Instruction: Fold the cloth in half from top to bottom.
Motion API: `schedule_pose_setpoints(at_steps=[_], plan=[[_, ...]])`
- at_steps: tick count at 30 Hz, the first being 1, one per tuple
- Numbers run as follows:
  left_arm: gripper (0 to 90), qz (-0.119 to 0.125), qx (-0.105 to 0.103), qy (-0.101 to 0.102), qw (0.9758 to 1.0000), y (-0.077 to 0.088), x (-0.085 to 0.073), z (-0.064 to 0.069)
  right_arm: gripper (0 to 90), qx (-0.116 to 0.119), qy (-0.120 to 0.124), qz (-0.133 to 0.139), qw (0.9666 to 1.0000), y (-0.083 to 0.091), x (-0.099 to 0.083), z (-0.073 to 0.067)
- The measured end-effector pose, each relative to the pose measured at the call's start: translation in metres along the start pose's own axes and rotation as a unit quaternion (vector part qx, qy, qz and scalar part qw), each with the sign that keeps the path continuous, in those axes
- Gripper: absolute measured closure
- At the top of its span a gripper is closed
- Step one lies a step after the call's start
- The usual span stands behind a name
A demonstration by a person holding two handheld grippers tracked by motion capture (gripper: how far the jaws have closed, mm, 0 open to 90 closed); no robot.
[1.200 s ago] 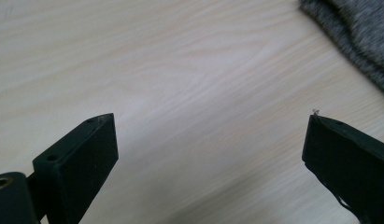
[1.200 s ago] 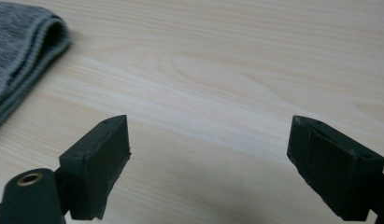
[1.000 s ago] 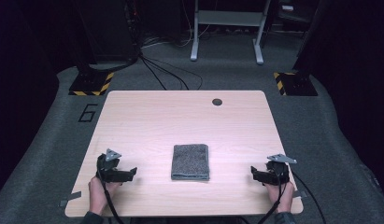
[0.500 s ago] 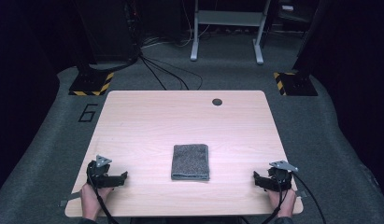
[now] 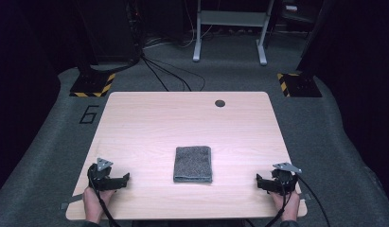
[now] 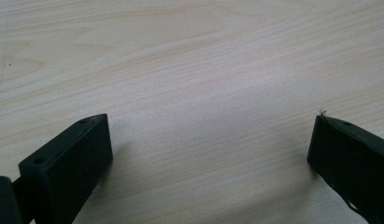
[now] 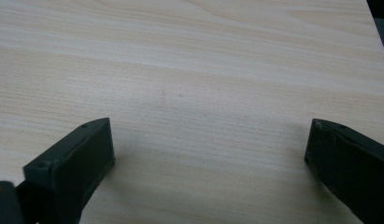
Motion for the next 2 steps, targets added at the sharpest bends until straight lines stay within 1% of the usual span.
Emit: schedule_pose_setpoints(at_steps=[2], plan=[[0.0, 0.001, 0.003, 0.001, 1.0000, -0.0004, 0.0003, 0.0000, 0.0, -0.003, -0.003, -0.003, 1.0000, 0.0000, 0.0000, 0.0000]])
Point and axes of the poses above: each handheld gripper's, and its own axes: y roughly backward along the jaws, x roughly out of its top, z roughly to its right, the point moved 1 cm from there along -y, roughly forward along the jaws, and after that the axes turned 3 degrees about -z, right-handed, at the moved point
